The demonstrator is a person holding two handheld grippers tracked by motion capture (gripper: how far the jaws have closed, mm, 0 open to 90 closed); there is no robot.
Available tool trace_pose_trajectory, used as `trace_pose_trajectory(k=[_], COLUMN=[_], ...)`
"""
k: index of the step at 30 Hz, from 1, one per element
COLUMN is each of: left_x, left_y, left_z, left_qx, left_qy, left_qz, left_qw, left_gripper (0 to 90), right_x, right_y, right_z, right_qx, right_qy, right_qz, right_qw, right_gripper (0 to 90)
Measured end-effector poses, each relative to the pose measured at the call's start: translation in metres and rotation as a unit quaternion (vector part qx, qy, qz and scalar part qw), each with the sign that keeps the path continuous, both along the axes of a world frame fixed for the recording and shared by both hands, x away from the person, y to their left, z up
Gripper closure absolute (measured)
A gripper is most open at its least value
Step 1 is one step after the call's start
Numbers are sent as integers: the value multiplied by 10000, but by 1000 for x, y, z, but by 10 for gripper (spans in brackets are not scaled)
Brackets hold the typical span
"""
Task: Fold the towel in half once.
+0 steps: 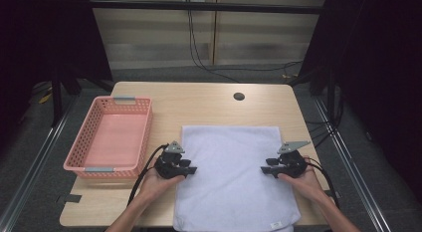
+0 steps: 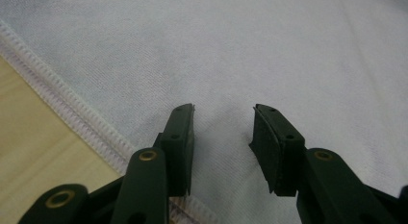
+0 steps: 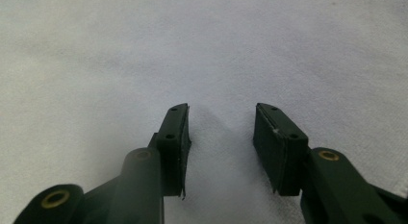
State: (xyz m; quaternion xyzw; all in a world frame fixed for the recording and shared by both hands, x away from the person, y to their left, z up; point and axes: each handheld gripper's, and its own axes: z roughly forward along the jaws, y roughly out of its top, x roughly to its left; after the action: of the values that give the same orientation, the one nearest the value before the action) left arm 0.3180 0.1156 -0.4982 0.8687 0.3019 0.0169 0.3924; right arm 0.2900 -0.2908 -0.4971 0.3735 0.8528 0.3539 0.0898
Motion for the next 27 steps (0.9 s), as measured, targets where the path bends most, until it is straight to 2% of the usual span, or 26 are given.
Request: trace_pose_trajectory(k=[2, 3, 6, 9, 11, 14, 19, 20, 22, 24, 27], left_x=[-6, -10, -20, -31, -41, -53, -74, -74, -68, -51, -24], left_y=[1, 1, -2, -2, -1, 4, 16, 17, 17, 15, 9], left_z=[0, -1, 1, 3, 3, 6, 8, 9, 11, 16, 20], left_qx=[-169, -235, -71, -28, 35, -25, -80, -41, -101, -231, -282], left_qy=[214, 232, 159, 228, 105, 354, 515, 458, 373, 273, 146], left_qz=[89, 142, 6, -127, -176, -211, -415, -403, -381, -249, -120], left_qw=[9996, 9994, 9998, 9997, 9998, 9991, 9978, 9981, 9985, 9991, 9994], left_gripper=[582, 568, 571, 571, 571, 557, 557, 561, 559, 559, 570], right_x=[-10, -14, -27, -38, -43, -52, -71, -74, -68, -57, -31], right_y=[0, 1, 2, -2, -3, -1, 2, 2, 0, -7, -20], right_z=[0, 1, 2, 3, 3, 5, 7, 8, 11, 19, 30], right_qx=[52, -13, -76, -15, -14, -39, -29, -48, 20, 203, 177], right_qy=[31, 6, 3, 98, 142, 195, 362, 378, 301, 71, -271], right_qz=[-7, 21, 122, 193, 191, 273, 439, 417, 299, 62, -272], right_qw=[10000, 10000, 9999, 9998, 9997, 9994, 9984, 9984, 9991, 9998, 9991], right_gripper=[574, 574, 575, 579, 579, 576, 578, 587, 593, 586, 582])
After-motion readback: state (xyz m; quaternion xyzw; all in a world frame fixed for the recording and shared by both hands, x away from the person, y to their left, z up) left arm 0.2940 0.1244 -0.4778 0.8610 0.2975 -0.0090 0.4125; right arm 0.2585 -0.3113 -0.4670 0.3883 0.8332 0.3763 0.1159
